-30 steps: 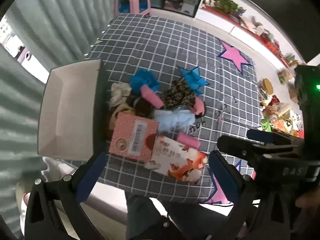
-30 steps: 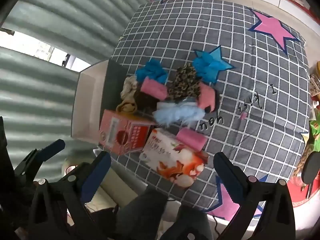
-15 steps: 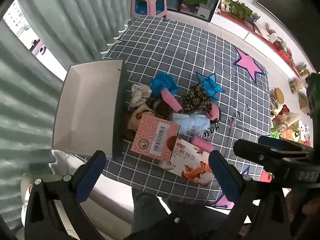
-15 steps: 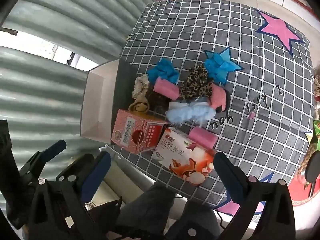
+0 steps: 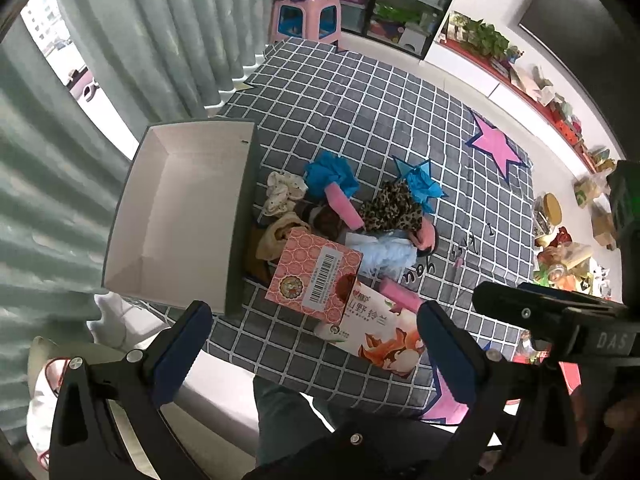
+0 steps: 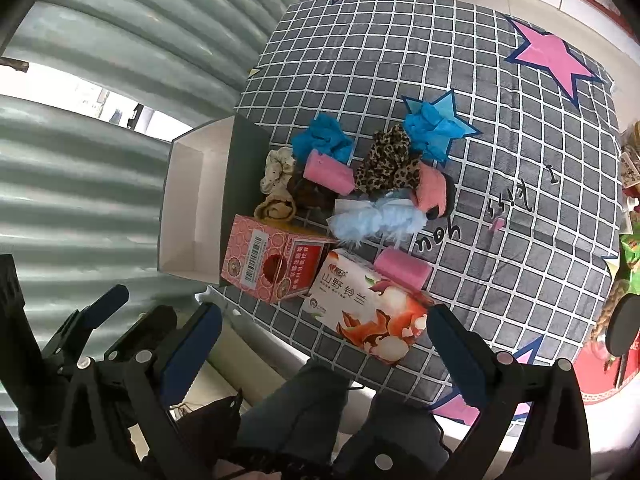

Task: Organize soft objects
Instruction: 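Move both grippers toward the pile of soft items on the mat, then grasp the blue crumpled cloth with the left gripper while the right grasps the pink-black sock, then carry the blue cloth and pink-black sock in both grippers over the white box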

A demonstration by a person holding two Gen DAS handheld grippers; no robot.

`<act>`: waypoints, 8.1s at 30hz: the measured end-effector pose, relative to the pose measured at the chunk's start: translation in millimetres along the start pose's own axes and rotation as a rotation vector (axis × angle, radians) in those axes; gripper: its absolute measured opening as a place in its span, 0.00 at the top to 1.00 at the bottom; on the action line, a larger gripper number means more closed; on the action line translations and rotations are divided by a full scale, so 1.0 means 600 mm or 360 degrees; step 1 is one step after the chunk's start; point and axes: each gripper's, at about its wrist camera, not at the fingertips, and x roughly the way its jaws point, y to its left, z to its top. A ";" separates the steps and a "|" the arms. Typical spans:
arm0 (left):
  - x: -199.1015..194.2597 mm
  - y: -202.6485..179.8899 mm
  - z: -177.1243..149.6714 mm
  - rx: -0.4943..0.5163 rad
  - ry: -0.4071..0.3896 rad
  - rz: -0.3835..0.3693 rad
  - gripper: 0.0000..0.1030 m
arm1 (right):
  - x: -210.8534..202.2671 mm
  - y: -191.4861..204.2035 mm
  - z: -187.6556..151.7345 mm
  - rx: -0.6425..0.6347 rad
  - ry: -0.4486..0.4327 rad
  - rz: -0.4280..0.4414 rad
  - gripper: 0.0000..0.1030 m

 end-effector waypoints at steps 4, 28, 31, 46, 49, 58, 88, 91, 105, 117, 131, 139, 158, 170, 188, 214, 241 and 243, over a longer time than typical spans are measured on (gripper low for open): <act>0.000 0.007 -0.003 -0.0017 0.0004 -0.0005 0.01 | 0.001 0.002 -0.002 0.0006 0.0007 -0.0010 0.00; 0.017 -0.005 -0.001 -0.0010 0.0093 0.0030 0.00 | -0.002 -0.047 -0.004 0.0115 -0.0002 0.0011 0.00; 0.027 -0.012 0.005 0.0027 0.0130 0.0062 0.00 | 0.001 -0.075 -0.007 0.0187 -0.0006 0.0020 0.00; 0.136 -0.087 0.104 0.0374 0.0311 0.0057 0.00 | 0.028 -0.193 -0.043 0.0598 -0.0034 -0.0017 0.00; 0.182 -0.093 0.141 0.0446 0.0361 0.0027 0.00 | 0.040 -0.202 -0.046 0.0674 -0.0050 -0.0035 0.00; 0.318 -0.089 0.232 0.0649 0.0518 0.0052 0.00 | 0.098 -0.189 -0.010 0.0805 -0.0126 -0.0112 0.00; 0.595 -0.044 0.260 0.0572 0.0841 -0.0164 0.73 | 0.296 -0.261 0.121 0.0847 -0.0021 -0.0018 0.45; 0.581 -0.037 0.269 0.0596 0.0768 -0.0162 0.76 | 0.283 -0.266 0.113 0.0834 -0.0042 -0.0016 0.58; 0.563 -0.023 0.307 0.0561 0.0701 -0.0148 0.76 | 0.178 -0.363 -0.015 0.1130 -0.0130 -0.0316 0.35; 0.529 -0.084 0.324 0.0568 0.0712 -0.0097 0.76 | 0.218 -0.367 -0.014 0.1054 -0.0113 -0.0372 0.27; 0.523 -0.031 0.325 0.0571 0.0523 -0.0114 0.82 | 0.159 -0.373 -0.068 0.1108 -0.0163 -0.0290 0.62; 0.419 -0.074 0.318 0.0665 0.0347 -0.0198 0.82 | 0.105 -0.363 -0.080 0.1123 -0.0263 -0.0218 0.62; 0.244 -0.157 0.088 0.0890 0.0298 -0.0312 0.82 | 0.062 -0.317 -0.129 0.0888 -0.0278 -0.0172 0.62; 0.194 -0.123 -0.029 0.0764 0.0295 -0.0300 0.82 | 0.102 -0.258 -0.169 0.0548 -0.0093 -0.0116 0.62; 0.147 0.050 -0.064 0.0891 0.0214 -0.0378 0.82 | 0.187 -0.053 -0.240 0.0477 -0.0029 -0.0144 0.62; 0.170 0.419 0.007 0.0181 0.0085 -0.0087 0.82 | 0.264 0.289 -0.100 -0.0181 -0.0058 -0.0117 0.62; 0.317 0.455 0.021 0.0069 0.0283 0.0105 0.82 | 0.408 0.368 0.017 -0.0189 0.0099 -0.0183 0.62; 0.328 0.453 0.016 0.0089 0.0318 0.0103 0.82 | 0.421 0.367 0.016 -0.0193 0.0131 -0.0190 0.62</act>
